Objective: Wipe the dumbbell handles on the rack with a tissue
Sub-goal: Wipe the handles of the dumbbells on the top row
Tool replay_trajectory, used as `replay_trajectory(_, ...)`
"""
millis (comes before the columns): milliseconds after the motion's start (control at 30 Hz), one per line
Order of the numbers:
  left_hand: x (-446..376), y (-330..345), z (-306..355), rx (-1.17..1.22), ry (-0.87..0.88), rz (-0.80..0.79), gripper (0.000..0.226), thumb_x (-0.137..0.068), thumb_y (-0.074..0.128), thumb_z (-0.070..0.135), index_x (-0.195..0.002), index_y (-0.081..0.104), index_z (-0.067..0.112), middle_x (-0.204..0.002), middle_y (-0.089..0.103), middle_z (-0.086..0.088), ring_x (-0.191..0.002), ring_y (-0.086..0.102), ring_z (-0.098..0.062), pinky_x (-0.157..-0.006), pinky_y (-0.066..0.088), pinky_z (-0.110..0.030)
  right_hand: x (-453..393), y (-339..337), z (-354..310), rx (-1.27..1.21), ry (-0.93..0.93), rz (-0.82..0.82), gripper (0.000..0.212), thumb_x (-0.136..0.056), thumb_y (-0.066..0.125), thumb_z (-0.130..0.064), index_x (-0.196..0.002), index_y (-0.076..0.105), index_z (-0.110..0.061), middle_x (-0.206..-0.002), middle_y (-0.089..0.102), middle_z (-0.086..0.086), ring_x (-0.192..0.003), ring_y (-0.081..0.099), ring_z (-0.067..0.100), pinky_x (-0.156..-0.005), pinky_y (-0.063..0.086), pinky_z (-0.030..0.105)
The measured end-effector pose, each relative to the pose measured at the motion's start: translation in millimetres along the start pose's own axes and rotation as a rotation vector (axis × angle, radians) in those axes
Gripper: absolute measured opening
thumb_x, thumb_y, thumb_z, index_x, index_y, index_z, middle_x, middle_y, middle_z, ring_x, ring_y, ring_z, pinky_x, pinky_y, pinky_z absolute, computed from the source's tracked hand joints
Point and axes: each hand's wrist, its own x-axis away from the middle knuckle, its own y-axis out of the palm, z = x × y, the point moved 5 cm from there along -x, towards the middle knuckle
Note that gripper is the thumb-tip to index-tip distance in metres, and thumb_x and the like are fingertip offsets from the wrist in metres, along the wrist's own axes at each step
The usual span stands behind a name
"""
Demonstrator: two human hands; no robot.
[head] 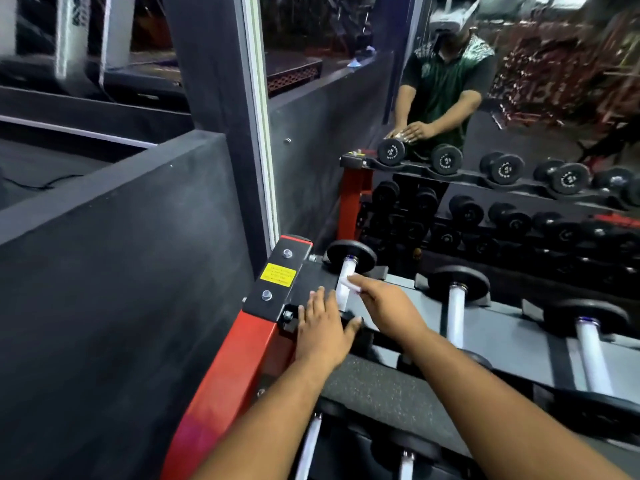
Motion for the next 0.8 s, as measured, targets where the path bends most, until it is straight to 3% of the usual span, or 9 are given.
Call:
replay_trajectory(100, -9.2, 11.7, -6.6, -0.018, 0.066, -0.007, 0.079, -0.101, 0.035, 0.059, -0.160, 0.014, 0.011, -0.169, 0.004, -0.014, -0.156, -0.003, -0.030, -0.127, 0.002, -0.043, -24.9, 16.4, 3.2, 0.151, -0.047, -0.075, 0.047, -0.099, 0.051, -0.015, -0.144, 0.052, -0.027, -0.149, 0.051, -0.001, -0.133, 0.052, 0.019, -0.107, 0.044, 0.034)
replay_trajectory(200, -9.4, 15.5, -10.1, 0.025, 0.090, 0.024, 0.095, -0.086, 0.012, 0.069, -0.160, 0.014, 0.010, -0.169, 0.004, -0.015, -0.156, -0.001, -0.030, -0.126, 0.003, -0.042, -37.2, 40.3, 19.9, 0.267, -0.133, -0.182, 0.059, -0.095, 0.054, -0.013, -0.149, 0.043, -0.031, -0.157, 0.039, -0.005, -0.143, 0.039, 0.015, -0.115, 0.037, 0.033)
replay_trajectory(300, -10.0, 19.8, -10.9, 0.029, 0.090, 0.002, 0.102, -0.079, 0.004, 0.071, -0.161, 0.006, 0.011, -0.169, -0.003, -0.012, -0.156, -0.007, -0.027, -0.126, -0.001, -0.040, -33.2, 61.5, 28.3, 0.371, -0.391, -0.359, 0.051, -0.098, 0.048, -0.020, -0.149, 0.046, -0.017, -0.156, 0.041, 0.003, -0.147, 0.032, 0.021, -0.119, 0.030, 0.038)
replay_trajectory(400, -11.6, 19.4, -11.8, 0.052, 0.071, -0.004, 0.101, -0.079, 0.000, 0.072, -0.161, 0.004, 0.013, -0.169, -0.005, -0.010, -0.156, -0.008, -0.025, -0.124, -0.004, -0.038, -39.4, 58.9, 41.2, 0.489, -0.558, -0.392, 0.055, -0.096, 0.033, -0.029, -0.149, 0.044, -0.018, -0.156, 0.041, 0.003, -0.147, 0.031, 0.021, -0.119, 0.028, 0.046)
replay_trajectory(500, -11.9, 17.9, -12.1, 0.004, 0.038, -0.043, 0.102, -0.076, -0.006, 0.071, -0.161, -0.003, 0.015, -0.169, -0.011, -0.008, -0.156, -0.012, -0.024, -0.123, -0.008, -0.035, -55.1, 45.2, 55.3, 0.536, -0.382, -0.323, 0.064, -0.093, 0.023, -0.031, -0.157, 0.027, -0.024, -0.163, 0.027, -0.003, -0.150, 0.019, 0.015, -0.117, 0.029, 0.049)
replay_trajectory(600, -14.7, 17.0, -11.1, -0.034, 0.006, -0.088, 0.091, -0.089, 0.006, 0.070, -0.161, -0.005, 0.015, -0.169, -0.013, -0.008, -0.155, -0.014, -0.023, -0.124, -0.007, -0.037, -42.1, 55.2, 56.0, 0.398, -0.317, -0.345, 0.065, -0.098, 0.021, -0.040, -0.160, 0.009, -0.025, -0.167, 0.005, -0.007, -0.148, -0.007, 0.010, -0.121, 0.013, 0.045)
replay_trajectory(700, -15.4, 15.0, -9.1, -0.039, 0.001, -0.127, 0.077, -0.105, 0.029, 0.054, -0.161, -0.008, 0.015, -0.168, -0.015, -0.008, -0.155, -0.016, -0.022, -0.126, -0.005, -0.038, -21.3, 62.6, 52.1, 0.303, -0.406, -0.426, 0.057, -0.105, 0.034, -0.027, -0.159, 0.018, -0.028, -0.166, 0.007, -0.009, -0.150, -0.006, 0.006, -0.121, 0.001, 0.042)
replay_trajectory(800, -13.6, 13.3, -6.9, -0.048, -0.005, -0.139, 0.077, -0.105, 0.029, 0.052, -0.160, -0.009, 0.015, -0.168, -0.016, -0.009, -0.155, -0.017, -0.023, -0.125, -0.007, -0.038, -39.6, 56.9, 56.2, 0.374, -0.347, -0.303, 0.062, -0.104, 0.036, -0.026, -0.160, 0.011, -0.031, -0.167, 0.005, -0.011, -0.153, -0.002, 0.009, -0.122, 0.003, 0.048)
